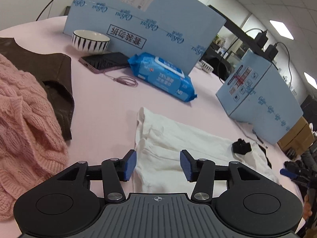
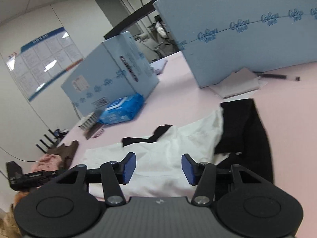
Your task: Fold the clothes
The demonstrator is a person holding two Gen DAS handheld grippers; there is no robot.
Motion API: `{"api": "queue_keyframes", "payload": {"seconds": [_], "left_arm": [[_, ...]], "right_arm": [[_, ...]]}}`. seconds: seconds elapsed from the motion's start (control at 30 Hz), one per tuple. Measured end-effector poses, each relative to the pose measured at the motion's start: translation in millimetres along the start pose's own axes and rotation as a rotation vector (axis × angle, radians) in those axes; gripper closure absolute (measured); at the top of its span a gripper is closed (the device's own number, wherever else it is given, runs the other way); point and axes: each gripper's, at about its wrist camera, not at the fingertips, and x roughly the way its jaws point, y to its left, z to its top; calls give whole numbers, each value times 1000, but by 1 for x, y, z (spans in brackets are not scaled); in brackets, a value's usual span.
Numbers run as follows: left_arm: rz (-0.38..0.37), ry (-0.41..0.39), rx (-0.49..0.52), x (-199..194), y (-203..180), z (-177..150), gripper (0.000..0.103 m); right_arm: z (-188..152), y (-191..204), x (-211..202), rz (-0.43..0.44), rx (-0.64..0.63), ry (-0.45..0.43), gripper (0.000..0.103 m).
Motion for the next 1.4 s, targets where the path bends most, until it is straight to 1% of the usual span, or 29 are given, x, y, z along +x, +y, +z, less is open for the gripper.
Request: {"api": "queue_keyframes", "payload": {"seconds": [0.07,0.1,0.17,0.2,0.3,0.37,0.43,0.53,0.63,0.7,0.77,0.8,0.83,0.97,1.1,1.13,1.17,1.2,1.23,1.27,1.3,1.33,1.37,1.4], "left_arm": [[3,6,-7,6,4,6,52],[4,9,-11,9,5,9,52],[10,20,-28,15,9,13,52],[3,20,-37,18,11,15,52],[-9,5,-51,26,15,24,52],[6,5,-34,35,15,30,52],[19,34,-7,50,17,39,52],[-6,91,6,71,18,47,52],[-36,145,10,89,20,52,52],[-52,155,9,96,22,54,51],[-74,169,6,100,23,58,46],[-89,178,1,101,24,59,39],[-103,186,-4,103,25,61,36],[-89,187,23,104,21,61,35],[-91,187,20,110,19,64,25],[-84,187,29,112,16,64,25],[-75,188,42,112,13,63,26],[-66,189,55,113,11,63,28],[-56,190,68,114,8,63,31],[-52,192,70,114,8,63,38],[-53,201,64,115,9,64,60],[-56,215,48,117,11,65,77],[-59,224,38,118,13,66,84],[-69,234,31,121,16,66,89]], "right_arm": [[-3,16,19,64,-9,67,48],[-7,28,33,88,-36,108,48],[-17,58,56,68,-157,157,48],[-24,74,66,38,-247,168,48],[-44,121,93,11,-465,184,48],[-52,143,110,51,-533,206,47],[-60,164,128,80,-598,223,47],[-73,190,150,63,-711,217,47],[-78,205,166,68,-769,236,47],[-81,219,181,84,-814,265,47],[-85,228,190,86,-851,277,46],[-86,232,195,85,-866,281,46],[-88,236,200,87,-883,287,46],[-98,247,219,66,-940,310,46],[-102,245,231,52,-942,322,48],[-101,243,232,55,-928,325,50],[-99,242,233,57,-913,329,52],[-98,241,234,55,-906,329,56],[-97,240,234,49,-902,327,63],[-96,239,235,43,-897,324,66],[-94,237,235,42,-885,323,73],[-91,235,235,40,-868,320,83],[-88,231,236,31,-852,311,88],[-86,228,237,31,-838,308,89]]}}
